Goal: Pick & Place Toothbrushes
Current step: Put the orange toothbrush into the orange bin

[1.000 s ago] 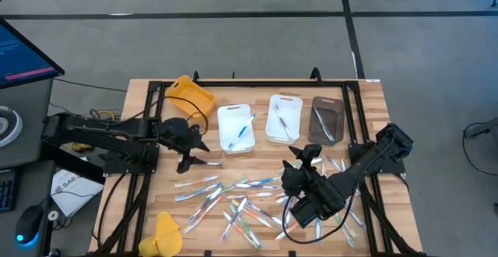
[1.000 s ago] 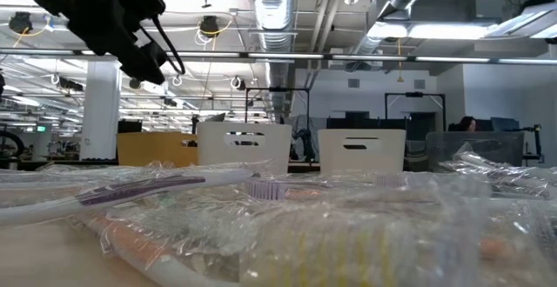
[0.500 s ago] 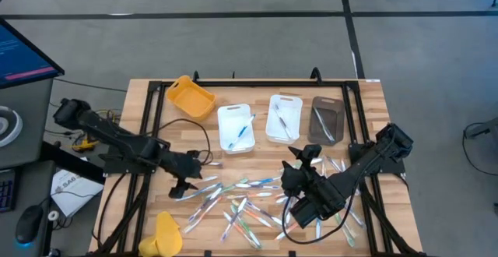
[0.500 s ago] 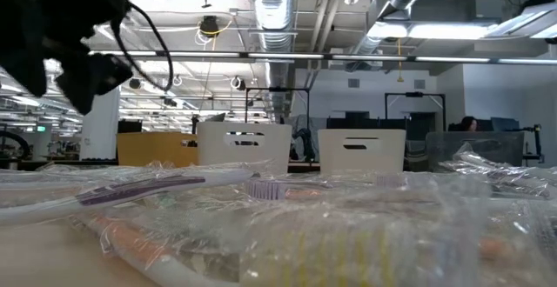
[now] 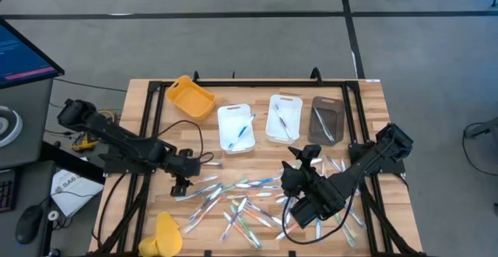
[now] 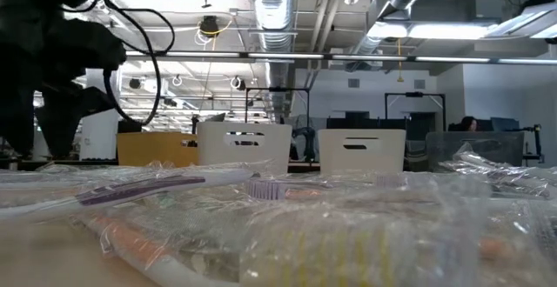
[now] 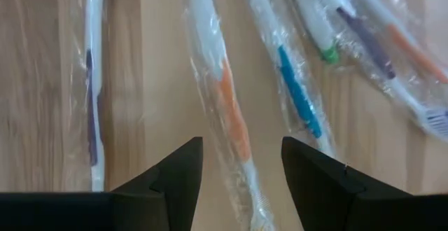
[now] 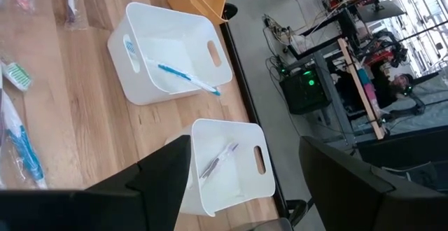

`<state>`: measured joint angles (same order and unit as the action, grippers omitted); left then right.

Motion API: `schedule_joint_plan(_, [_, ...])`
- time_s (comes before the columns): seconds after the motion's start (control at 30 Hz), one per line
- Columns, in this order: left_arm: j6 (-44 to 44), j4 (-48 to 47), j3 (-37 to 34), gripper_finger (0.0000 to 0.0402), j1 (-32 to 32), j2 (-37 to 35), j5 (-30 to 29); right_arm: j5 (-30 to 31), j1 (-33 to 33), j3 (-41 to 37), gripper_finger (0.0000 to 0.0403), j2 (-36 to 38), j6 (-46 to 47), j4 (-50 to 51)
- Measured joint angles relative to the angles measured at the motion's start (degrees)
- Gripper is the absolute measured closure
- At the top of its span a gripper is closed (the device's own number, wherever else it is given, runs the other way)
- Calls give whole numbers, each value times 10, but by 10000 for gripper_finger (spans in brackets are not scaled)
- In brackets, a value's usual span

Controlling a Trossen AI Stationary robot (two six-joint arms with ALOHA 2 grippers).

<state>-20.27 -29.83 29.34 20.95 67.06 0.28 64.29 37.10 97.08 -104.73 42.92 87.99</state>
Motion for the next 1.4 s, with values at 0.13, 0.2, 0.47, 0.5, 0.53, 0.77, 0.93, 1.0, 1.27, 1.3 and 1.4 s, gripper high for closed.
schedule_joint_plan(0.13, [-19, 0, -18, 215, 0, 8, 1, 0, -1, 0, 143, 0, 0, -1])
schedule_joint_plan(0.2, [-42, 0, -29, 214, 0, 12, 7, 0, -1, 0, 143, 0, 0, -2])
schedule_joint_plan(0.47, [-58, 12, -54, 223, 2, 18, 13, 0, -2, 0, 143, 0, 0, -2])
schedule_joint_plan(0.5, [-56, 12, -54, 227, 2, 17, 12, 0, -3, 0, 143, 0, 0, -2])
schedule_joint_plan(0.53, [-54, 12, -54, 232, 2, 17, 12, 0, -4, 0, 143, 0, 0, -2])
schedule_joint_plan(0.77, [-46, 9, -55, 312, 1, 18, 10, 0, -12, 0, 143, 0, 0, -2])
schedule_joint_plan(0.93, [-45, 10, -56, 390, 1, 18, 21, 0, -17, 0, 143, 0, 1, -4])
schedule_joint_plan(1.0, [-43, 12, -56, 391, 1, 18, 32, 0, -21, 0, 143, 0, 1, -4])
schedule_joint_plan(1.27, [-31, -1, -13, 396, 3, 18, 51, 0, -21, 0, 143, 0, 2, -7])
schedule_joint_plan(1.3, [-22, -5, -2, 396, 3, 17, 51, 0, -21, 0, 143, 0, 2, -7])
schedule_joint_plan(1.4, [-2, -28, 25, 397, 2, 17, 33, 0, -21, 0, 143, 0, 2, -7])
